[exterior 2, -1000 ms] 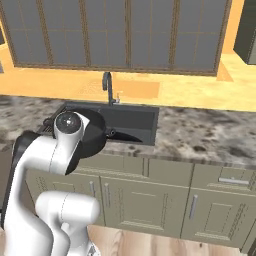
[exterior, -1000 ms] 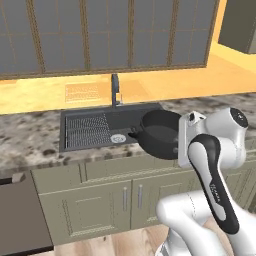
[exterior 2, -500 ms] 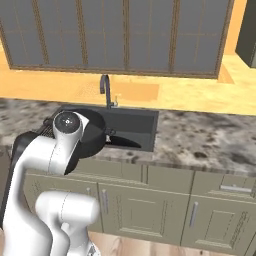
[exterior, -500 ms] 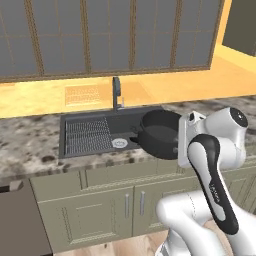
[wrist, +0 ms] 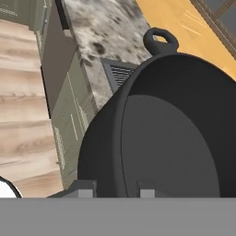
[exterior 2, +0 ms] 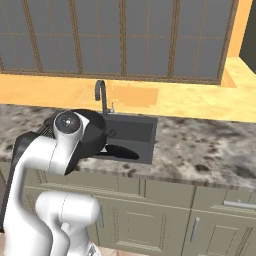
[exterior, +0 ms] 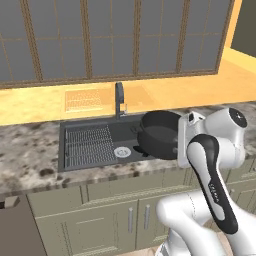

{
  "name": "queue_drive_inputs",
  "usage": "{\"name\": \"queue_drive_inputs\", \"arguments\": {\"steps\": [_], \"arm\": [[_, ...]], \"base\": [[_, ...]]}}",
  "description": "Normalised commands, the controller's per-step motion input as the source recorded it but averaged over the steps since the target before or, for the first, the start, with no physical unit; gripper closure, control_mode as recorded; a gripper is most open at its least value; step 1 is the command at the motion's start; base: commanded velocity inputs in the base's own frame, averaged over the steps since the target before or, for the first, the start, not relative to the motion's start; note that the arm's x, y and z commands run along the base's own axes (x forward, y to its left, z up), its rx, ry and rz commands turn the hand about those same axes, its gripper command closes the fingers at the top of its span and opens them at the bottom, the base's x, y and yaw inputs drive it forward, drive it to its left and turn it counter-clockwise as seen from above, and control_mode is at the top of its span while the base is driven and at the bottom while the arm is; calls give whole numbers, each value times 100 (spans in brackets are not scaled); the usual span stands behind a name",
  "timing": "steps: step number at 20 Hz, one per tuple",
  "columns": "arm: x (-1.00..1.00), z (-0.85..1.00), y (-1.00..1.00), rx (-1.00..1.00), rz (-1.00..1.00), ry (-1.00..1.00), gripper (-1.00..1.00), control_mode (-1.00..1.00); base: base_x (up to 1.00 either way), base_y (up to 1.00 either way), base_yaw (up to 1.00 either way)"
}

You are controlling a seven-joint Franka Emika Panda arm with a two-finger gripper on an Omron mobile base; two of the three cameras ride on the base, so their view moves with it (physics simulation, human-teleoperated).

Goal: Move the pot and pan from the stove into the sink.

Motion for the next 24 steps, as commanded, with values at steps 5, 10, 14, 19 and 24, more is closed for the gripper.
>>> {"name": "queue_drive_inputs", "arguments": {"steps": [5,10,14,19,24], "arm": [[59,-1,-13,0,0,5,100,-100],[78,-1,-21,1,0,8,100,-100],[77,-2,-24,1,0,9,100,-100],[48,-7,-7,0,0,6,100,-100],[4,-4,0,0,0,2,100,-100]], "base": [[0,0,0],[0,0,0],[0,0,0],[0,0,0],[0,0,0]]}}
